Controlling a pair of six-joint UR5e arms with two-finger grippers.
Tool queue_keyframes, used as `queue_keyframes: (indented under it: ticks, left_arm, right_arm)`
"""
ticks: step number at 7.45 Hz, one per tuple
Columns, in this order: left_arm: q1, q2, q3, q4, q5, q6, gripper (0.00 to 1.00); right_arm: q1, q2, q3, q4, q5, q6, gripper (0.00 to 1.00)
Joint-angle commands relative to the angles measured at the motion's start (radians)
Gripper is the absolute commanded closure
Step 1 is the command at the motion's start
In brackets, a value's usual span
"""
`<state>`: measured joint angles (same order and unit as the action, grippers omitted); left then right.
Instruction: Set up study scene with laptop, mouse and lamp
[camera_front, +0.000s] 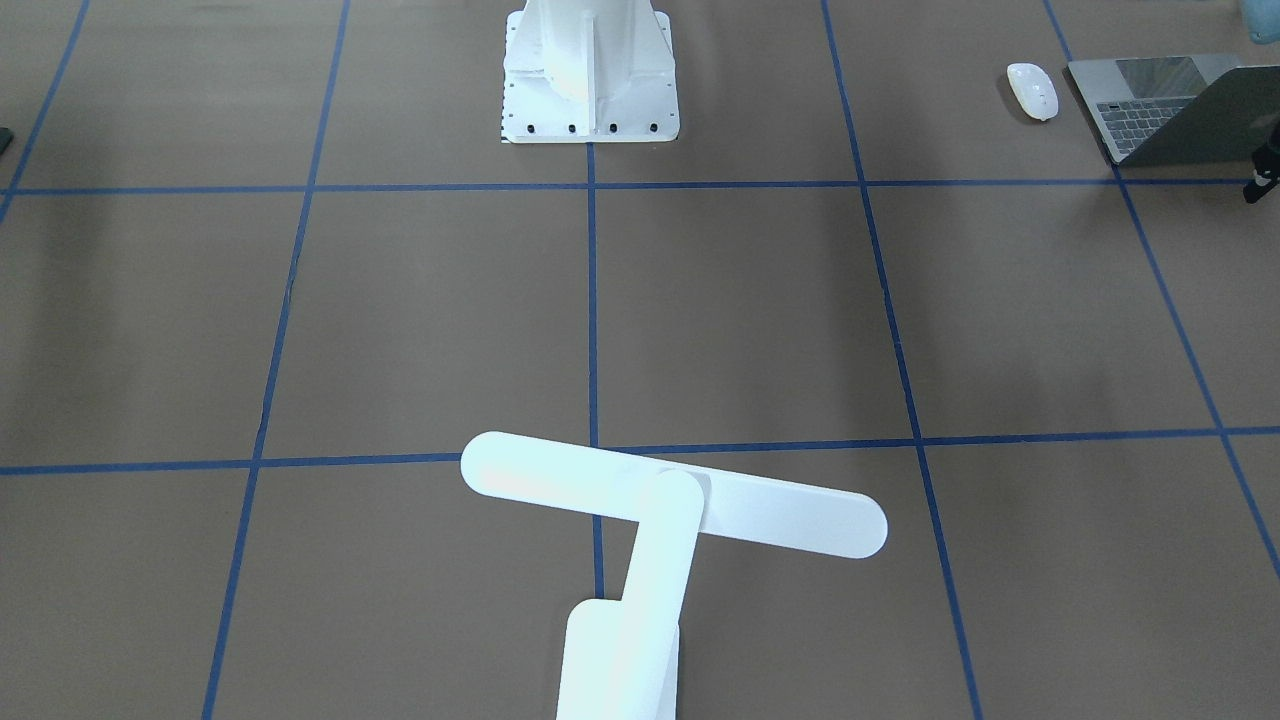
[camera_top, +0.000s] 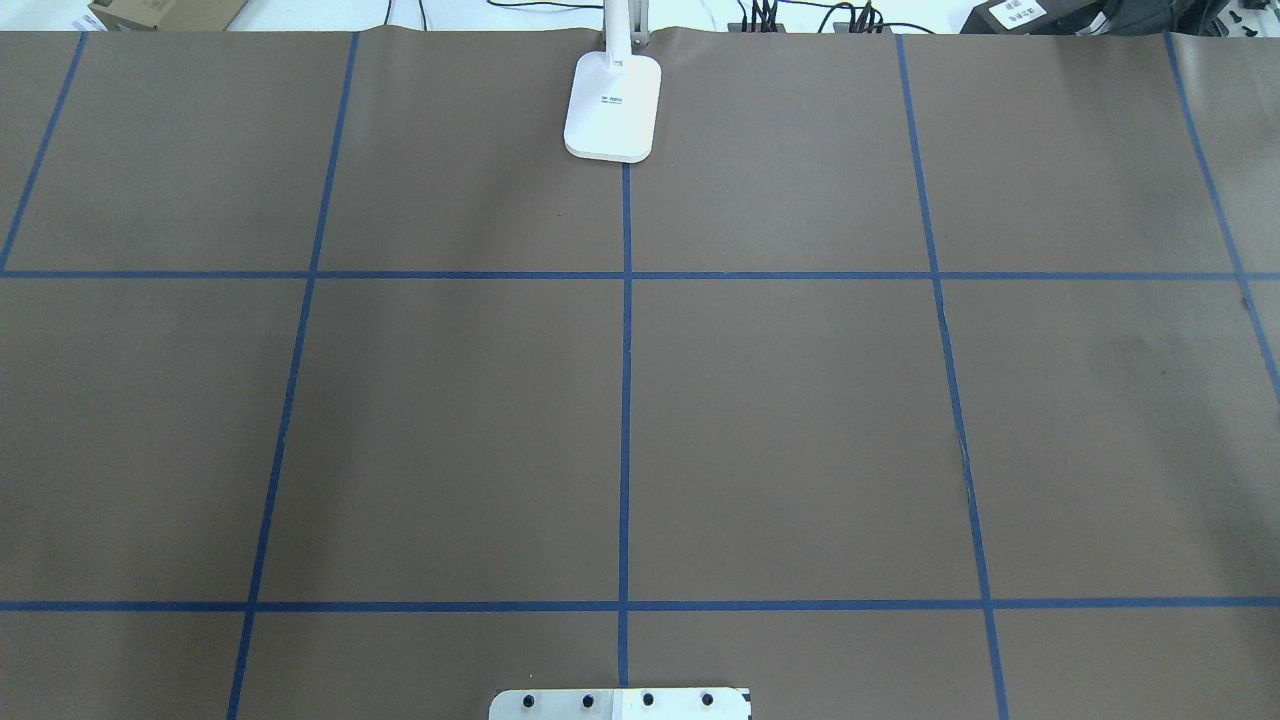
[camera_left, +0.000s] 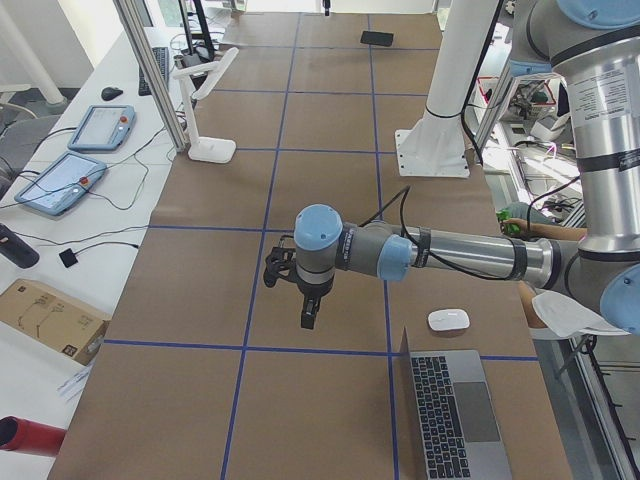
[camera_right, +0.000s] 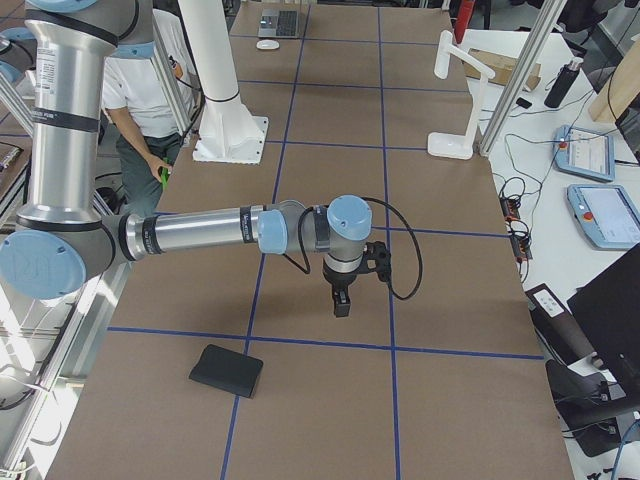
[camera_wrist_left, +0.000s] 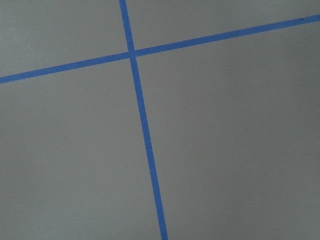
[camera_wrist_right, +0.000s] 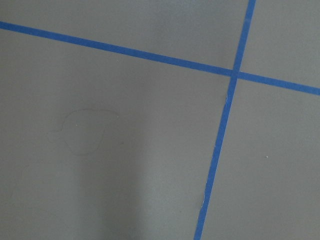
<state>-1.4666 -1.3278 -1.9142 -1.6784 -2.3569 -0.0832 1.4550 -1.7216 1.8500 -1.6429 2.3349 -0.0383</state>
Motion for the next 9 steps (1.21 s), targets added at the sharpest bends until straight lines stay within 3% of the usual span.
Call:
queue_keyframes:
  ticks: [1,5,7,9]
  left_arm:
    - [-0.003,0.013,-0.052,-0.026,-0.018,-0.087,0.0]
    - [0.0,0.019,-0.023,-0.033,-0.012,-0.092,0.01]
    - [-0.004,0.033,-0.028,-0.033,-0.015,-0.083,0.01]
    - [-0.003,0.038,-0.014,-0.033,-0.01,-0.089,0.0]
  right_arm:
    - [0.005,-0.01,-0.006,0.003,0.004,0.0,0.0]
    - [0.013,0.002,-0.012,0.008,0.003,-0.003,0.0]
    - [0.013,-0.007,-0.011,0.008,0.088,-0.005,0.0]
    - [0.013,-0.004,-0.009,0.008,0.09,-0.005,0.0]
